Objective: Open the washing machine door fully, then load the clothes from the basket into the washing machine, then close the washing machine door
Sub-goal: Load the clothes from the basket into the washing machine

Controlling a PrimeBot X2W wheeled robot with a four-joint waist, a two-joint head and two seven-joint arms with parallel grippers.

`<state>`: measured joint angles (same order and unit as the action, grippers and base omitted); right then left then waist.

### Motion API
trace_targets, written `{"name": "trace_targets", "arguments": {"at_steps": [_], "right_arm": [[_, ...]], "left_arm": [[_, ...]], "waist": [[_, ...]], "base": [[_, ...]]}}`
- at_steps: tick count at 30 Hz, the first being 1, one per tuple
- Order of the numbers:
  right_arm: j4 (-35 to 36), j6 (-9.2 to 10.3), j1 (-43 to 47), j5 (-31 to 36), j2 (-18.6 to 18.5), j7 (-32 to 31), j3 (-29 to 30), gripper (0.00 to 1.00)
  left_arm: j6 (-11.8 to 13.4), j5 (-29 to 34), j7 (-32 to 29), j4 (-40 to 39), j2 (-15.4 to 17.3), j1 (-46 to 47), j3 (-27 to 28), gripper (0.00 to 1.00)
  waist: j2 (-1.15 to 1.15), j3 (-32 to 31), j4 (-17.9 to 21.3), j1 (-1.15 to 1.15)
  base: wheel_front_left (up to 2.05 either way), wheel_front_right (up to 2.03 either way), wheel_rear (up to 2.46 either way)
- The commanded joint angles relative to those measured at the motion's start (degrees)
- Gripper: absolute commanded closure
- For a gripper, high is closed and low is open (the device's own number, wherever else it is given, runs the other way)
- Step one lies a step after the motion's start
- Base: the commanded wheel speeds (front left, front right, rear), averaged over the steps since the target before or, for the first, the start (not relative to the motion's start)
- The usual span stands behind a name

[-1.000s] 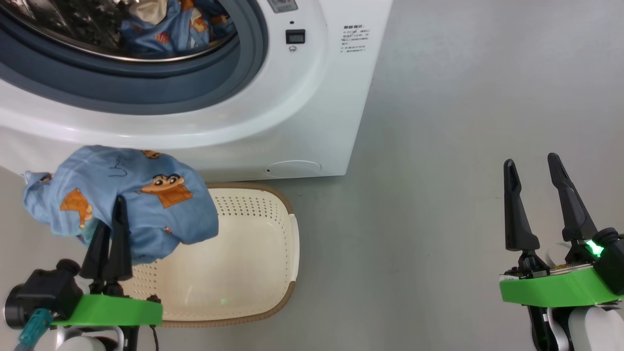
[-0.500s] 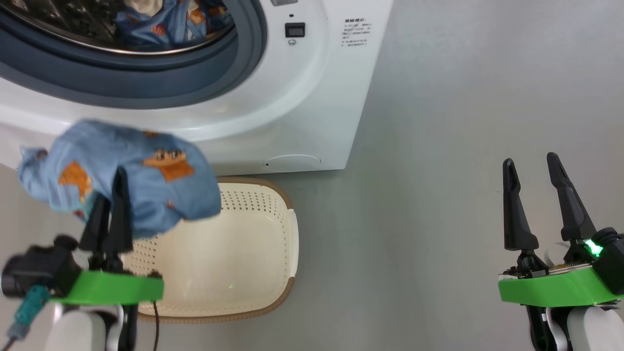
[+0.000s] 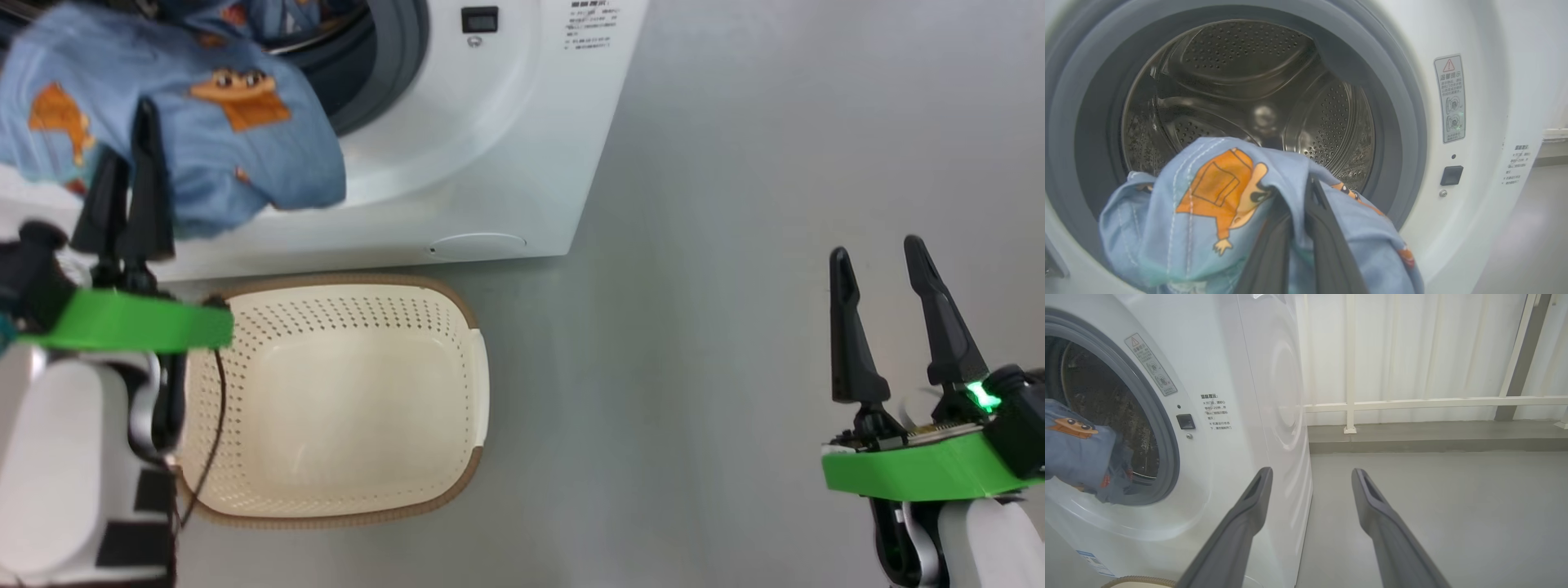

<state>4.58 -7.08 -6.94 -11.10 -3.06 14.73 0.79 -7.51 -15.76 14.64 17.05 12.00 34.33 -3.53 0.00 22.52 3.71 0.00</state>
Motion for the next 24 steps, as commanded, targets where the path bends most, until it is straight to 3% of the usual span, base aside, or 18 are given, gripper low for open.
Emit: {"name": "trace_targets", "arguments": {"at_steps": [1,24], "right_arm": [[1.5,-0.41,-1.3,-0.5,0.0,0.3,-1.5,0.0],[1.7,-0.41,-5.6,-3.3,0.2,0.3,-5.2,0.0]], "left_arm": [[0.0,-0.7,0.4,0.1,2.7,2.8,1.4,1.0],[0.0,-3.1,0.4,29.6,10.9,31.5,-4.5,1.0]], "waist": [[0.0,0.9,0.6,0.0],[0.0,10.1,6.6,0.0]], "base": [[0.0,0.0,0.0],[0.0,0.0,0.0]]}}
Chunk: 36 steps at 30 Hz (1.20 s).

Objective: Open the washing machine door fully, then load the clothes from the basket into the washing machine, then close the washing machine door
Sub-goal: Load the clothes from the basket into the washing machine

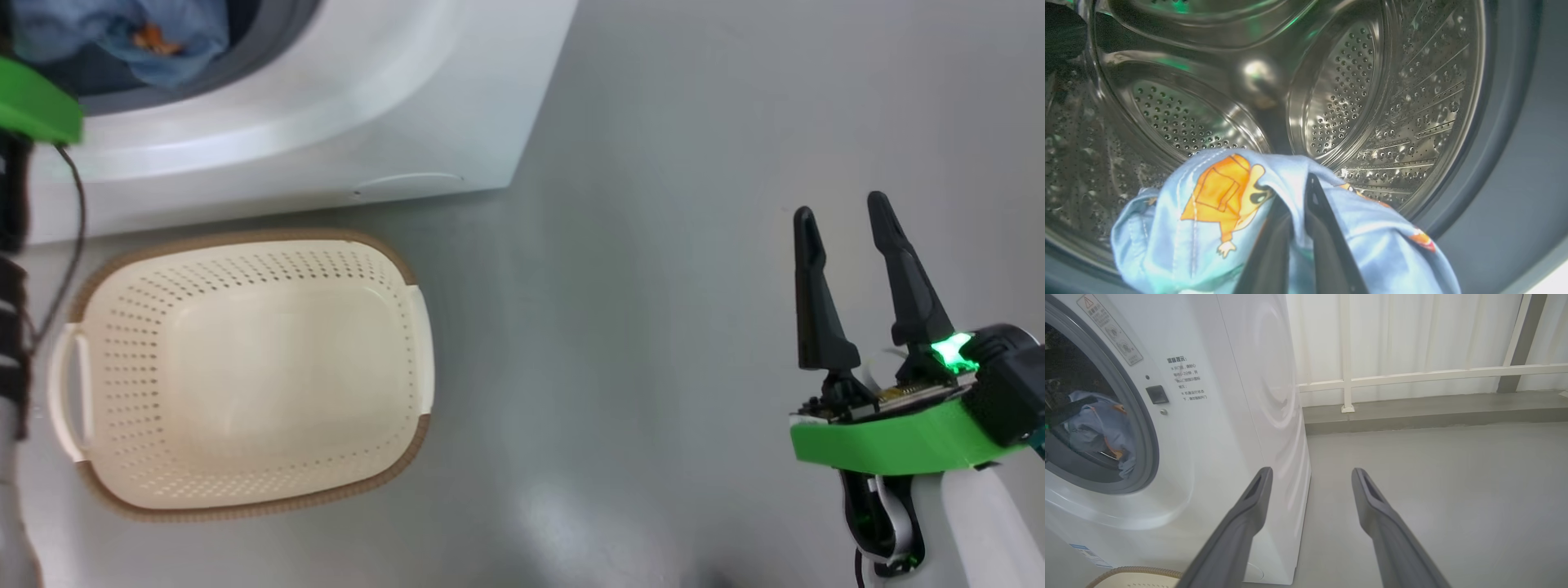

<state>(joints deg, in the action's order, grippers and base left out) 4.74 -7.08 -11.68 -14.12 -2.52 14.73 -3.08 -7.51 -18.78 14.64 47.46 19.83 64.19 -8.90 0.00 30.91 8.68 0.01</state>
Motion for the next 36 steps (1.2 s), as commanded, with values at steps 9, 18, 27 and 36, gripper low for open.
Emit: {"name": "trace_targets", "arguments": {"at_steps": [9,18,27,36], "right_arm": [[2.2,-0.41,-2.4,-2.0,-0.4,0.3,-3.0,0.0],[3.1,-0.41,-3.7,-3.4,-0.4,0.3,-3.5,0.0],[3.2,-0.41,-4.0,-3.7,-0.4,0.3,-3.4,0.0],[2.9,-0.41,-4.1,-3.5,-0.4,0.3,-3.2,0.0]], "left_arm": [[0.0,1.0,0.4,4.9,6.0,10.9,-1.0,1.0],[1.8,4.5,0.4,-0.3,8.7,14.3,3.1,1.0],[1.1,6.1,0.4,3.9,7.9,12.3,4.2,0.0],[0.2,6.6,0.4,13.0,6.7,14.8,1.0,0.0]], "waist": [[0.0,5.2,4.8,-0.01],[0.0,8.6,7.2,-0.01],[0.0,9.3,7.5,-0.01],[0.0,7.9,6.4,-0.01]], "base": [[0.0,0.0,0.0],[0.0,0.0,0.0],[0.0,0.0,0.0],[0.0,0.0,0.0]]}}
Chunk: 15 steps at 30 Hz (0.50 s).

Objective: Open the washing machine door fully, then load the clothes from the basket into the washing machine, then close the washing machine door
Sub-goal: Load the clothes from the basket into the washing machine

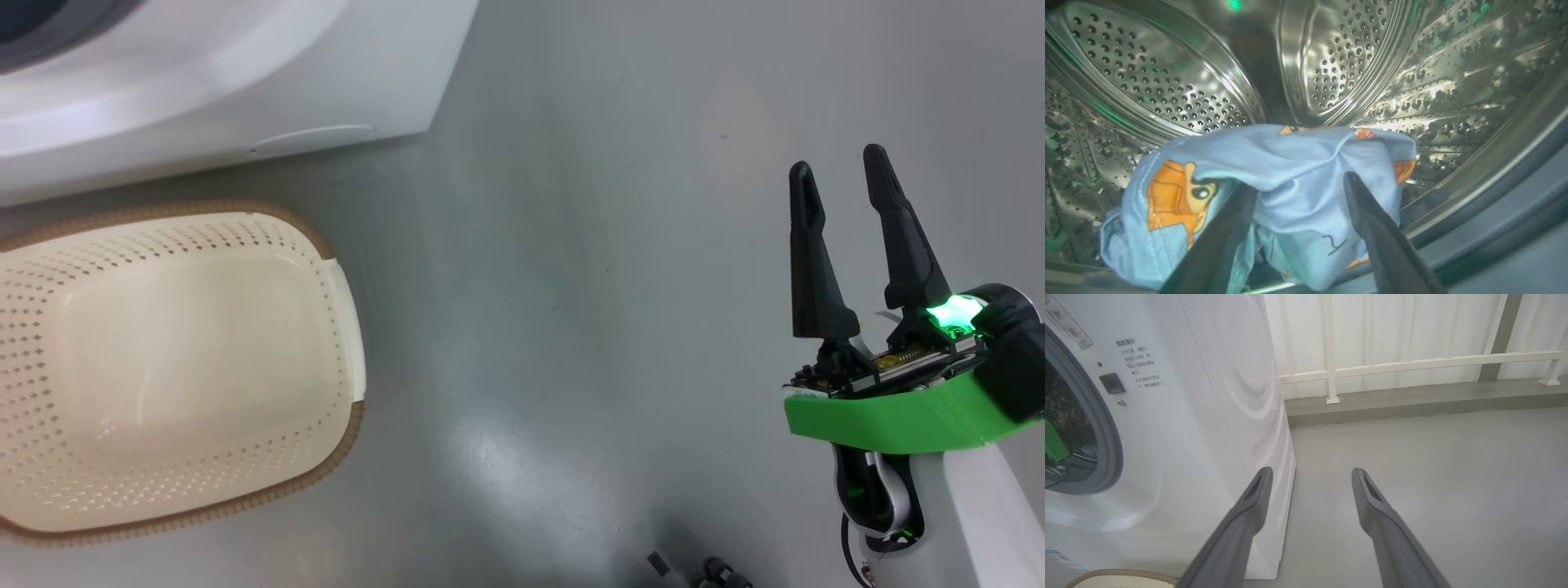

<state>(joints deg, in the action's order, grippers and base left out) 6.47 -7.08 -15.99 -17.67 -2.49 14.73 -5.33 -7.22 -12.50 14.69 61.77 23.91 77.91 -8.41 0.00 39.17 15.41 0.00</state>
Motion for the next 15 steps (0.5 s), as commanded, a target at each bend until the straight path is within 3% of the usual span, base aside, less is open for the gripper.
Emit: {"name": "trace_targets", "arguments": {"at_steps": [1,8,15], "right_arm": [[1.1,-0.41,0.2,0.1,-0.4,0.3,-1.0,0.0],[0.8,-0.41,0.4,0.6,-0.4,0.3,-1.0,0.0],[0.8,-0.41,0.5,1.1,-0.4,0.3,-0.7,0.0]], "left_arm": [[-0.1,0.0,0.2,0.3,2.4,1.4,0.1,0.0],[-0.2,-3.0,-1.7,6.3,1.1,2.5,-4.0,0.0],[-0.3,-7.1,-0.1,5.4,1.2,0.9,-6.5,0.0]], "waist": [[0.0,-0.6,-0.5,0.0],[0.0,-2.3,-1.3,0.0],[0.0,-3.5,-1.8,0.0]], "base": [[0.0,0.0,0.0],[0.0,0.0,0.0],[0.0,0.0,0.0]]}}
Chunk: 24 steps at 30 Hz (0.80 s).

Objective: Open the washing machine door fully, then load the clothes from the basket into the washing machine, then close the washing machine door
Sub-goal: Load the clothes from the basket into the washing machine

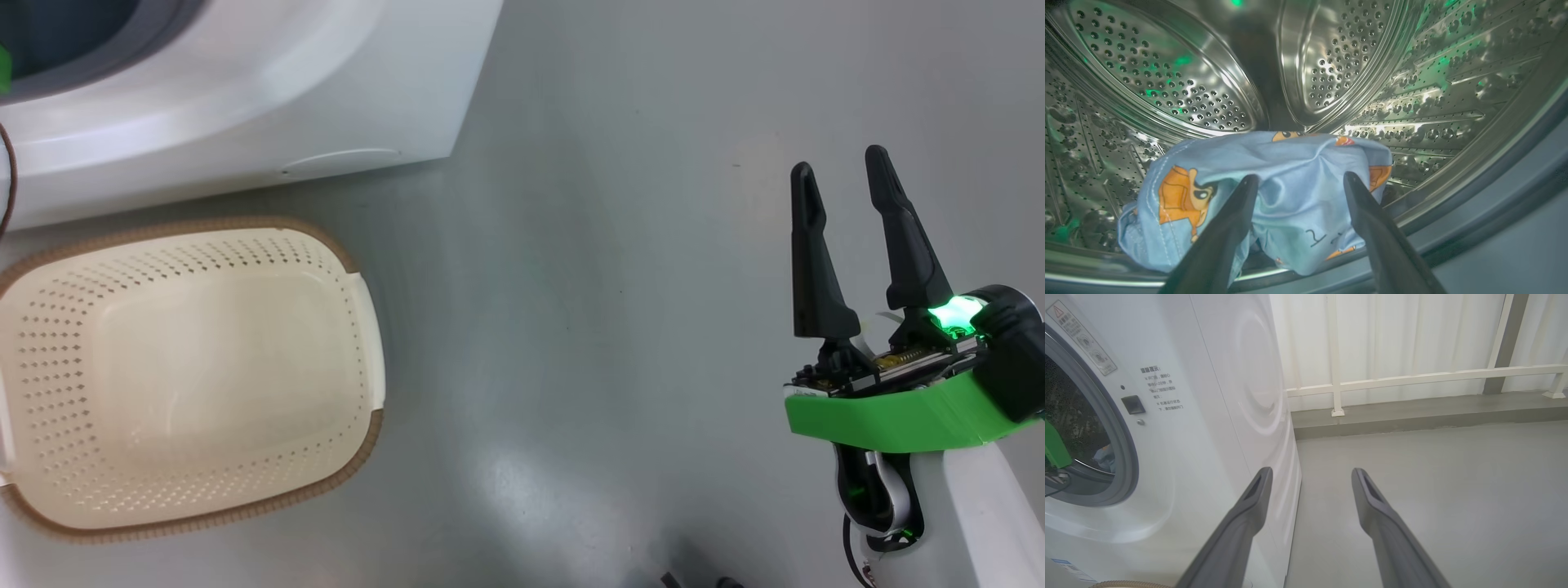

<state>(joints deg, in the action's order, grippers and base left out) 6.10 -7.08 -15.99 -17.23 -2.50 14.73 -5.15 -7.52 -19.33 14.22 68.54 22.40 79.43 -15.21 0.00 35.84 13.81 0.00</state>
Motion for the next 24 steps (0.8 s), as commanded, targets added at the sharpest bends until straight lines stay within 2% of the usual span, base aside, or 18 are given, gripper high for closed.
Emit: {"name": "trace_targets", "arguments": {"at_steps": [1,6,11,24], "right_arm": [[1.2,-0.41,0.5,0.7,-0.4,0.3,-0.7,0.0],[1.3,-0.41,0.3,1.4,-0.4,0.3,-0.3,0.0],[1.4,-0.41,0.1,2.4,-0.4,0.3,-0.1,0.0],[0.8,-0.41,0.5,4.9,-0.4,0.3,0.2,0.0]], "left_arm": [[0.0,-0.8,0.5,-1.9,2.8,-1.1,0.1,0.0],[0.0,-3.2,0.7,-7.9,3.5,-4.2,1.9,0.0],[0.1,-3.0,0.8,-16.1,2.9,-10.1,6.3,0.0],[0.1,1.8,0.8,-28.2,-2.1,-24.2,15.9,0.0]], "waist": [[0.0,-0.3,-0.3,0.0],[0.0,-0.9,-0.9,0.0],[0.0,-1.6,-1.6,0.0],[0.0,-5.4,-3.7,0.0]], "base": [[0.0,0.0,0.0],[0.0,0.0,0.0],[0.0,0.0,0.0],[0.0,0.0,0.0]]}}
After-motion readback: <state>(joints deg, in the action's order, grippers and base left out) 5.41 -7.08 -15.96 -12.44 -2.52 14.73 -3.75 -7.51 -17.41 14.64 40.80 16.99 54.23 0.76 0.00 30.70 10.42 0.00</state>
